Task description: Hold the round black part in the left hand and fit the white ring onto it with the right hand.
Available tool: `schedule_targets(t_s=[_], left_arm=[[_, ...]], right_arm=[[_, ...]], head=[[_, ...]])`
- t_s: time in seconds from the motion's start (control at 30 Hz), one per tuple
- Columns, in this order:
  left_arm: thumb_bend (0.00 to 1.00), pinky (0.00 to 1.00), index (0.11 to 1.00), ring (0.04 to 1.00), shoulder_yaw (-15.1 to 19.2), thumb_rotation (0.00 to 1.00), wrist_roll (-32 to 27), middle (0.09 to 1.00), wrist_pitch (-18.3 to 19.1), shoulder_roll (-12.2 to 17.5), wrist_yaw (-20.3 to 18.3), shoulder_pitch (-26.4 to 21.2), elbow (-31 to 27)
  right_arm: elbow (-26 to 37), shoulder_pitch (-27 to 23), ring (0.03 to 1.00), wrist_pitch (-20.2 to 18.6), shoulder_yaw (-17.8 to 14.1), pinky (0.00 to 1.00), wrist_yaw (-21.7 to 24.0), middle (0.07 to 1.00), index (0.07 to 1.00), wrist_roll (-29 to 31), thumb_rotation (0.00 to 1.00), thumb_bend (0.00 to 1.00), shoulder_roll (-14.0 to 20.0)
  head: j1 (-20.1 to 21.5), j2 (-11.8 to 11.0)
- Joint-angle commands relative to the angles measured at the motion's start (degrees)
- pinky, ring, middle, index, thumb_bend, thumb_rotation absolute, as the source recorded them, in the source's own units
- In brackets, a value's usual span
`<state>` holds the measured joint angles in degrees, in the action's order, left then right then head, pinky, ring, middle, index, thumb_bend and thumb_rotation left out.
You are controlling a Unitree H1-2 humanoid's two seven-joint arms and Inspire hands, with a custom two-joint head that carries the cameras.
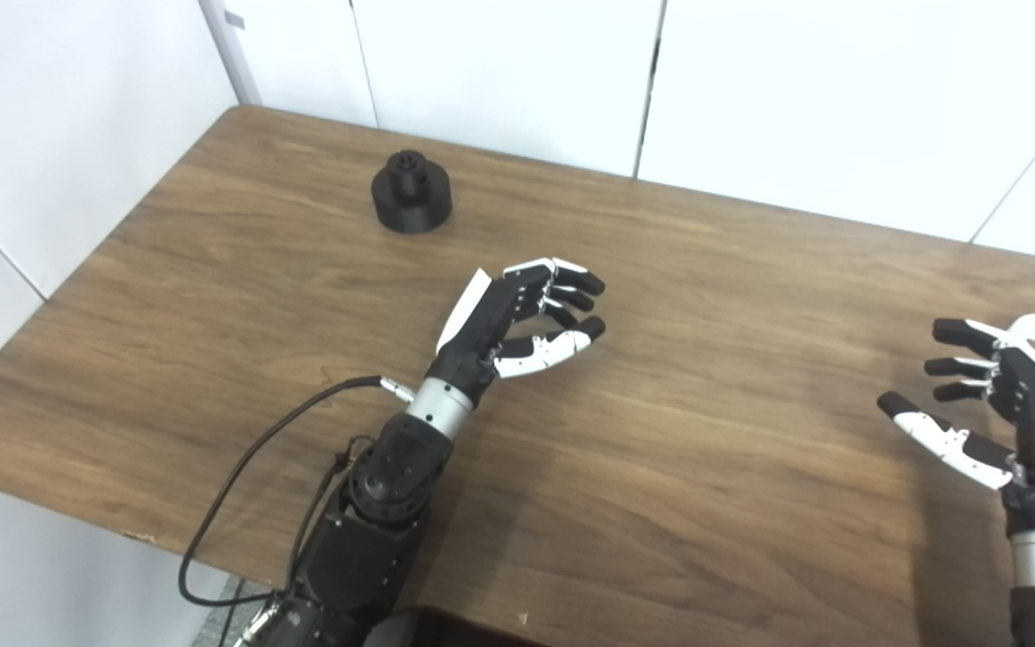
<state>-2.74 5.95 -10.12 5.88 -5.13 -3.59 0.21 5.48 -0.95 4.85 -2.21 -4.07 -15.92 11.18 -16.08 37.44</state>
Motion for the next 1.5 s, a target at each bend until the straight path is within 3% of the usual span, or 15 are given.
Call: schedule_targets(t_s=[0.0, 0.33, 0.43, 0.5, 0.6, 0.67, 0.77, 1.03, 1.17, 1.47], left_arm=[[0.56, 0.57, 0.599, 0.665, 0.10, 0.16, 0.02, 0.696, -2.36, -0.09, 0.75, -1.60, -1.11], [0.59, 0.59, 0.605, 0.741, 0.81, 0.14, 1.93, 0.760, -1.83, -0.28, 2.48, -1.63, -2.83], [0.68, 0.61, 0.616, 0.777, 1.80, 0.16, 8.17, 0.786, -1.24, -0.53, 6.75, -1.60, -3.98], [0.78, 0.70, 0.636, 0.820, 2.51, 0.18, 13.15, 0.813, 0.09, -0.45, 9.57, -1.76, -5.29], [0.82, 0.85, 0.657, 0.881, 4.11, 0.16, 15.69, 0.851, 3.03, -0.11, 11.00, -2.25, -7.86], [0.82, 0.87, 0.667, 0.896, 5.13, 0.17, 15.84, 0.864, 4.38, 0.71, 10.90, -2.72, -8.87], [0.84, 0.81, 0.669, 0.881, 5.99, 0.19, 16.56, 0.864, 6.28, 2.08, 10.50, -3.42, -9.75], [0.86, 0.84, 0.716, 0.917, 6.40, 0.26, 18.57, 0.906, 10.82, 7.23, 8.62, -5.79, -10.20], [0.89, 0.80, 0.749, 0.930, 6.65, 0.27, 19.57, 0.937, 13.38, 9.13, 8.25, -7.43, -9.98], [0.91, 0.85, 0.767, 0.977, 7.52, 0.30, 20.05, 0.960, 16.87, 12.45, 7.62, -10.29, -8.76]], right_arm=[[1.17, -1.58, 0.622, 2.37, -0.28, 0.52, -0.12, 0.729, 0.697, 0.57, 0.19, 0.57, 0.61], [0.07, -1.69, 0.614, 3.36, -0.42, 0.52, -0.11, 0.722, 0.697, 1.47, 0.16, 0.58, 0.91], [-0.02, -1.67, 0.614, 3.35, -0.51, 0.52, -0.04, 0.720, 0.695, 1.92, 0.17, 0.59, 0.87], [-0.03, -1.68, 0.614, 3.57, -0.50, 0.51, 0.05, 0.721, 0.696, 2.01, 0.17, 0.58, 1.01], [-0.09, -1.65, 0.613, 3.52, -0.52, 0.51, 0.04, 0.721, 0.695, 1.87, 0.17, 0.58, 1.16], [-0.27, -1.58, 0.611, 3.70, -0.51, 0.51, 0.22, 0.725, 0.696, 2.11, 0.18, 0.58, 1.26], [-0.40, -1.46, 0.607, 4.04, -0.44, 0.50, 0.50, 0.731, 0.702, 2.14, 0.18, 0.58, 1.45], [-0.18, -1.34, 0.615, 3.05, -0.71, 0.51, 0.54, 0.725, 0.695, 1.75, 0.19, 0.58, 1.47], [-0.58, -1.34, 0.607, 3.69, -0.70, 0.50, 0.61, 0.728, 0.694, 1.88, 0.19, 0.58, 1.68], [-0.27, -1.13, 0.599, 3.14, -0.73, 0.49, 1.07, 0.727, 0.696, 2.28, 0.17, 0.58, 1.60]], head=[[0.01, -0.12], [-0.10, -0.57], [-0.12, -0.43], [-0.12, -0.40], [-0.13, -0.47], [-0.37, -0.69], [-0.63, -0.81], [-0.85, -0.82], [-1.02, -0.88], [-0.85, -1.02]])
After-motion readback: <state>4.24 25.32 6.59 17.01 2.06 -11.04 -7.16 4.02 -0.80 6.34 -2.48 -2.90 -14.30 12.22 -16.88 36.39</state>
